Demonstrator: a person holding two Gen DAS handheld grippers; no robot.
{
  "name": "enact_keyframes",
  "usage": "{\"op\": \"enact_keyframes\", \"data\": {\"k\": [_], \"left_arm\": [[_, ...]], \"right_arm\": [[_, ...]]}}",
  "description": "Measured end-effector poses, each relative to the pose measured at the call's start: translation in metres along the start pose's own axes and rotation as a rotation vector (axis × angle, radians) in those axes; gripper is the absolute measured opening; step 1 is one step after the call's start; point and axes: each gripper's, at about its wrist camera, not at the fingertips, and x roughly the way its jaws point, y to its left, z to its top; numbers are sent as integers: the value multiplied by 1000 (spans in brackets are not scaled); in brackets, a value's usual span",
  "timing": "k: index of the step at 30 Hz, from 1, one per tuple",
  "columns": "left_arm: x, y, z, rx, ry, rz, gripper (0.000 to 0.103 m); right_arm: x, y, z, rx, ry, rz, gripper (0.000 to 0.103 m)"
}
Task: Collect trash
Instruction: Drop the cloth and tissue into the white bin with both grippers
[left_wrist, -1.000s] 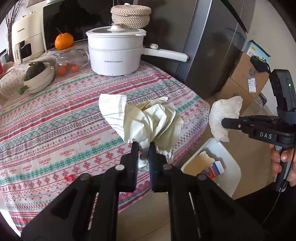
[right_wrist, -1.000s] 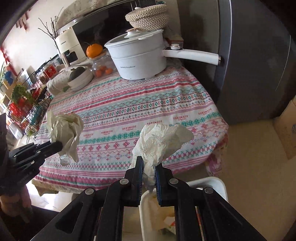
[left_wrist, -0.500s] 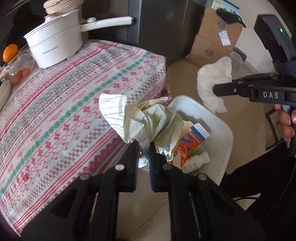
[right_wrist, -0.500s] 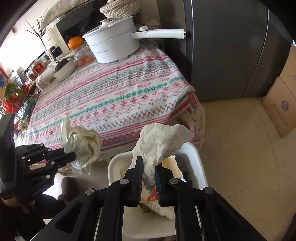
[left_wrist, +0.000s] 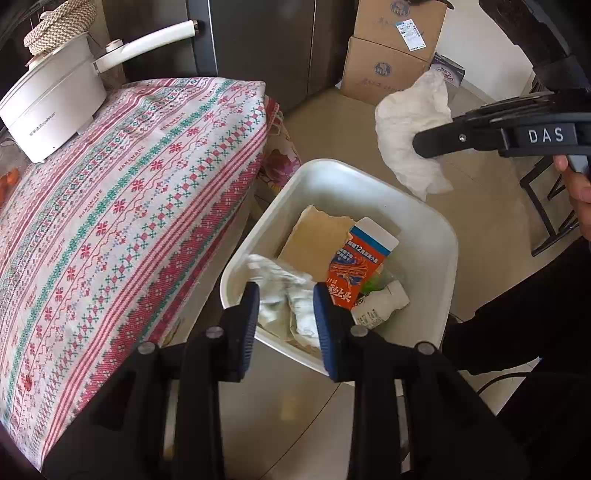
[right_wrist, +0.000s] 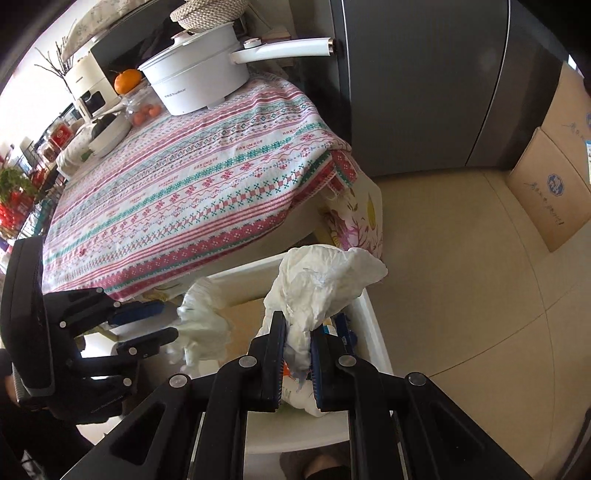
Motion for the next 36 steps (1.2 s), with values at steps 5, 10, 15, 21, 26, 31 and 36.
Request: {"op": "enact_keyframes", "data": {"k": [5, 10, 15, 21, 26, 31, 36], "left_arm": [[-11, 12, -3, -43, -30, 2, 54], [-20, 29, -8, -95, -40, 27, 59], [-29, 42, -16, -140, -47, 42, 64], [-40, 49, -23, -169, -69, 67, 74], [-48, 52, -29, -193, -76, 102, 80], [-57, 58, -35, -220, -87, 137, 83], [-68, 64, -42, -288, -105, 180, 83]], "right_arm": [[5, 0, -6, -14, 26, 3, 13], [10, 5, -8, -27, 53, 15, 13], [16, 14, -10, -49, 84, 25, 14], [19, 21, -9, -28, 94, 51, 34], [13, 22, -6, 2, 60, 61, 63], [11, 26, -5, 1, 49, 47, 68], [5, 32, -6, -7, 23, 20, 71]]}}
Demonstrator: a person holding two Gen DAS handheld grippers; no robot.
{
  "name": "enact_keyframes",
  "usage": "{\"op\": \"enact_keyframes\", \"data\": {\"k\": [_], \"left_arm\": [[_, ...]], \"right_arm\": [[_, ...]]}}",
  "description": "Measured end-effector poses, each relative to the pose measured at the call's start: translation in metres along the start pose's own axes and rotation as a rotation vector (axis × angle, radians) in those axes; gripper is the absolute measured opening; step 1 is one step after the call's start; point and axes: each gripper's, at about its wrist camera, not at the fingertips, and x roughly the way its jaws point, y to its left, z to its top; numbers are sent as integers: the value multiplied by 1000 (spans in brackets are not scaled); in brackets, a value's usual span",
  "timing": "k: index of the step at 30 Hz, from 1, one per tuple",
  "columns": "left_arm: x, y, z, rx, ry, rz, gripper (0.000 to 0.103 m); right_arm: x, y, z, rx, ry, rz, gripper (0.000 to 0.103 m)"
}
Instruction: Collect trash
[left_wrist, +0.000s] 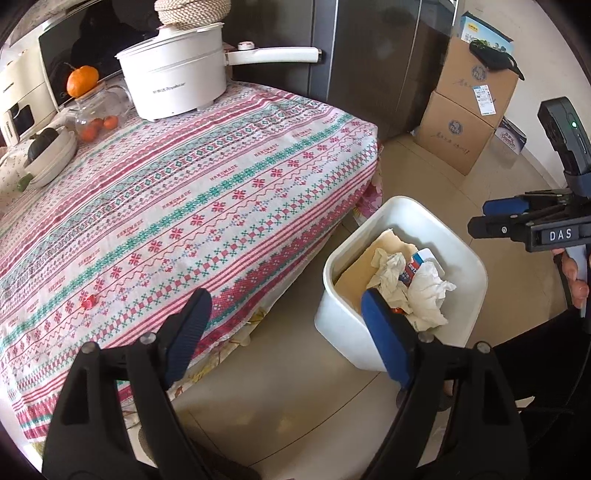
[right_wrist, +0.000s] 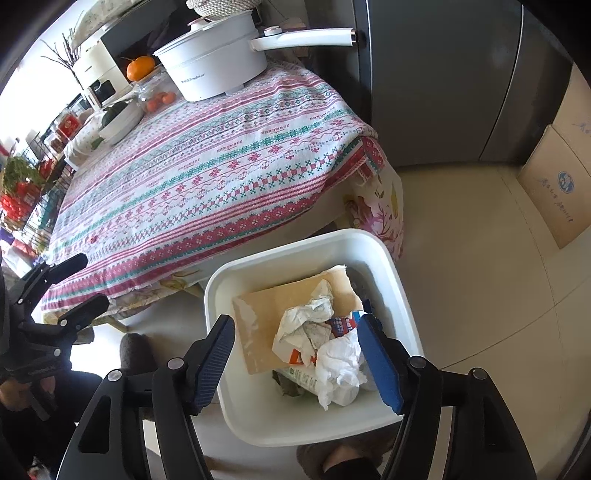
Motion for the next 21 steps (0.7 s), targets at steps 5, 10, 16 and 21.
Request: {"op": "enact_keyframes", "data": {"k": [5, 10, 16, 21], "left_arm": [[-20, 7, -4, -77, -38, 49, 93], [-48, 9, -6, -147, -92, 97, 102], [-78, 8, -11, -196, -147, 210, 102], [-96, 2, -16, -200, -201, 260, 102]], "right_arm": [[-20, 14, -3, -7, -80, -41, 75], [-51, 37, -8, -51, -212, -93, 87], [-82, 61, -22, -63, -351, -192, 103], [-98, 79, -35, -81, -415, -223, 103]]}}
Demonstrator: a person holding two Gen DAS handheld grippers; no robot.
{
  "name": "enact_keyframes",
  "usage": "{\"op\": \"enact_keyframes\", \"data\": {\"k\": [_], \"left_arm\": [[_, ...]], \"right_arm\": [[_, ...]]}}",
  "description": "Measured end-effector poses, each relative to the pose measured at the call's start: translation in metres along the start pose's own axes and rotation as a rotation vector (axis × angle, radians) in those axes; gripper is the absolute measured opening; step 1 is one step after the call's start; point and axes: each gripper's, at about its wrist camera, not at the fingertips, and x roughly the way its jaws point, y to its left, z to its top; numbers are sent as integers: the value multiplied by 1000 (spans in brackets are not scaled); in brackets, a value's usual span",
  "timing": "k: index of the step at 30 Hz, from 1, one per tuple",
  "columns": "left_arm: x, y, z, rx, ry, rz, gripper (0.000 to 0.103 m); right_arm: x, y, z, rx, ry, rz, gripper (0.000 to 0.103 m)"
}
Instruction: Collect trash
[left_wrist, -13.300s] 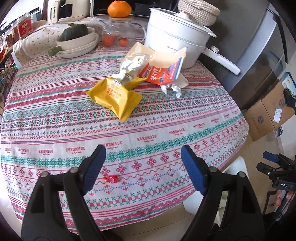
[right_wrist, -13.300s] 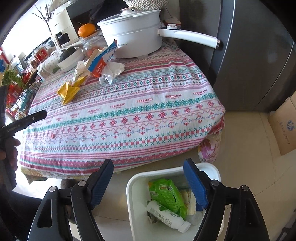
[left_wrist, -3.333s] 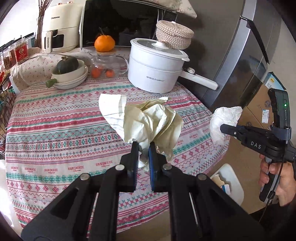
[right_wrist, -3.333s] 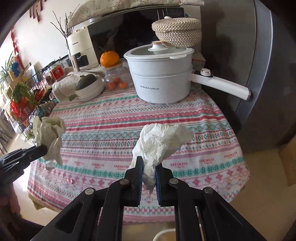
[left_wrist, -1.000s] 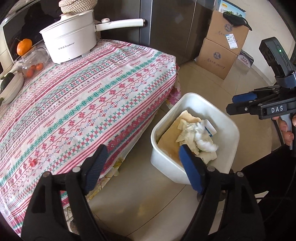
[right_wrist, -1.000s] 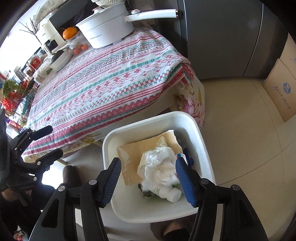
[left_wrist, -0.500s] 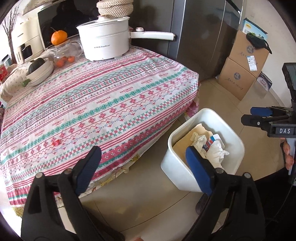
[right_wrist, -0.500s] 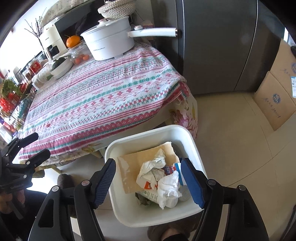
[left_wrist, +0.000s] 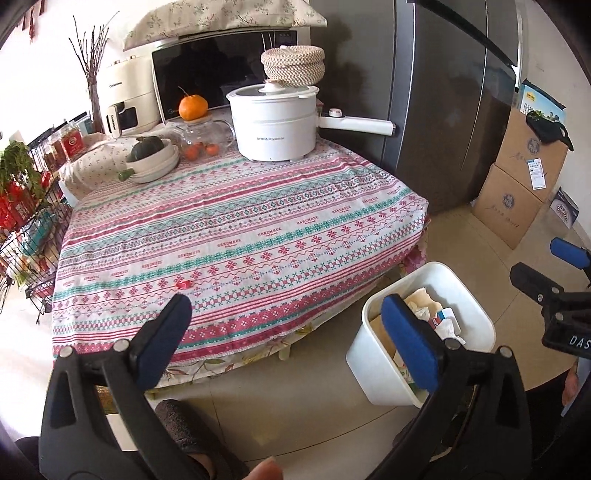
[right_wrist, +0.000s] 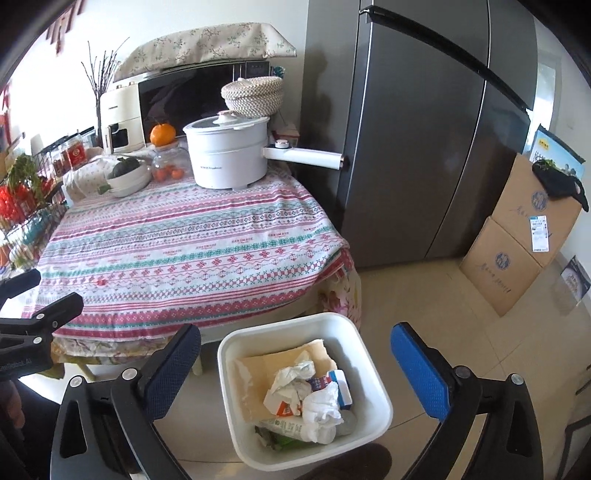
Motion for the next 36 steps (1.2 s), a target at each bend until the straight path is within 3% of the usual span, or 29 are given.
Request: {"op": "enact_keyframes", "data": {"k": [9, 36], "left_arm": [[-16, 3, -3, -34, -64, 7, 102], [-20, -3, -6, -39, -66, -13, 102]], "right_arm": [[-14, 7, -7, -7, -57, -41, 103], [-18, 5, -6, 3, -75, -72, 103]]}}
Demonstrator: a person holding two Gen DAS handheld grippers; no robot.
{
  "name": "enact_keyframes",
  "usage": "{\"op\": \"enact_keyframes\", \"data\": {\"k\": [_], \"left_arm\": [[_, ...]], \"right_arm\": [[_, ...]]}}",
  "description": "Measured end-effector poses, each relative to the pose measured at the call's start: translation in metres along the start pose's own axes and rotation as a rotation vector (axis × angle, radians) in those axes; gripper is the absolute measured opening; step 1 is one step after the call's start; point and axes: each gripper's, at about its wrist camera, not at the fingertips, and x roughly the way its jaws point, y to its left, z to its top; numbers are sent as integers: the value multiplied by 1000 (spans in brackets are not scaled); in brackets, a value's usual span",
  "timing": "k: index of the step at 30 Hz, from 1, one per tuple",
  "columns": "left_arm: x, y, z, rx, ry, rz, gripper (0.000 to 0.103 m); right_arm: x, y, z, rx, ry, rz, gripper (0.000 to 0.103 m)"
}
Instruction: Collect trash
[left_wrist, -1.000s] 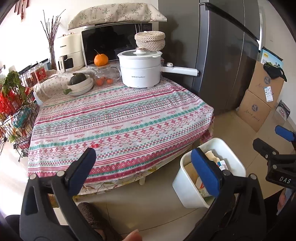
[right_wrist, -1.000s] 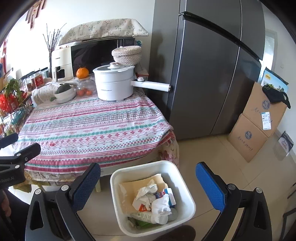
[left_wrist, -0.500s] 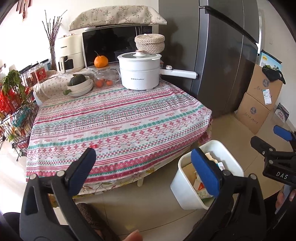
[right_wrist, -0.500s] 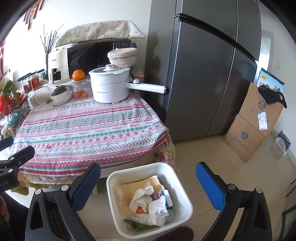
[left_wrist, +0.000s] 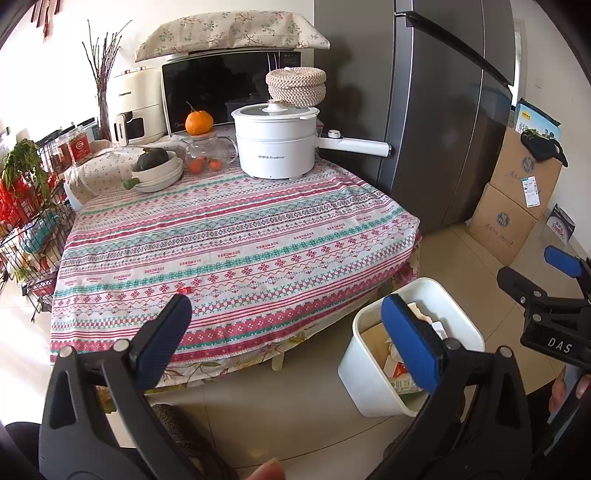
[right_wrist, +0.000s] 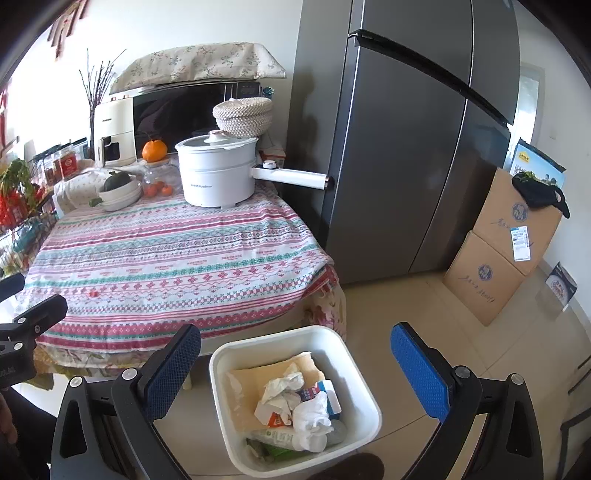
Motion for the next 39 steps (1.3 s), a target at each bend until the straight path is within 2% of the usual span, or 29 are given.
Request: {"op": "enact_keyframes", "data": {"k": [39], "left_arm": [[-2, 1, -2, 1, 3, 21, 102]], "right_arm": [[-1, -1, 1, -1, -11, -16, 103]]}}
